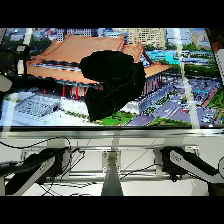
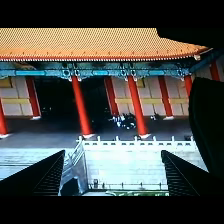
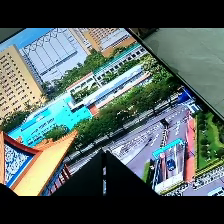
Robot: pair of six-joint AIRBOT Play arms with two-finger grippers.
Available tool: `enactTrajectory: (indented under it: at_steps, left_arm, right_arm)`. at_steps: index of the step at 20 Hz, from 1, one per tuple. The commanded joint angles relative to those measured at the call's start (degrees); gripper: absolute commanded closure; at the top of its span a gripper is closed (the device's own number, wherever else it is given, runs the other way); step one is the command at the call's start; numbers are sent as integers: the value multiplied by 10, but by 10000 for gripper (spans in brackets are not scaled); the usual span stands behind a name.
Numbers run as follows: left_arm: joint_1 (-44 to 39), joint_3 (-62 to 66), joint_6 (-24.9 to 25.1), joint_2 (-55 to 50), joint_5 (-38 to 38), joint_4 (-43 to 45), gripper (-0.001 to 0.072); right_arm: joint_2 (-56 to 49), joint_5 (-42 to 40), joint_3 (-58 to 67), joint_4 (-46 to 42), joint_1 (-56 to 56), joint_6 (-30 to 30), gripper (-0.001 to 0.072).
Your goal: Fold the clothes and pants, and hang the long-sleeved shirts on hangers.
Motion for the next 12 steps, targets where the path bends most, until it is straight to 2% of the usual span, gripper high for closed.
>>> enactTrajectory:
  at_steps: [1, 4, 9, 10, 12]
  left_arm:
    - [0, 0, 0, 0, 0, 0, 15]
    - [0, 0, 0, 0, 6, -2, 16]
    - [0, 0, 0, 0, 12, -20, 15]
    - [0, 0, 0, 0, 3, -22, 15]
    - [0, 0, 0, 0, -14, -25, 15]
  right_arm:
    - [0, 0, 0, 0, 0, 0, 650]
    - [0, -1, 0, 4, 0, 0, 650]
    - [-1, -19, 0, 74, 0, 0, 649]
    - [-2, -22, -2, 111, 0, -14, 650]
    - [-4, -8, -30, 241, 9, -123, 650]
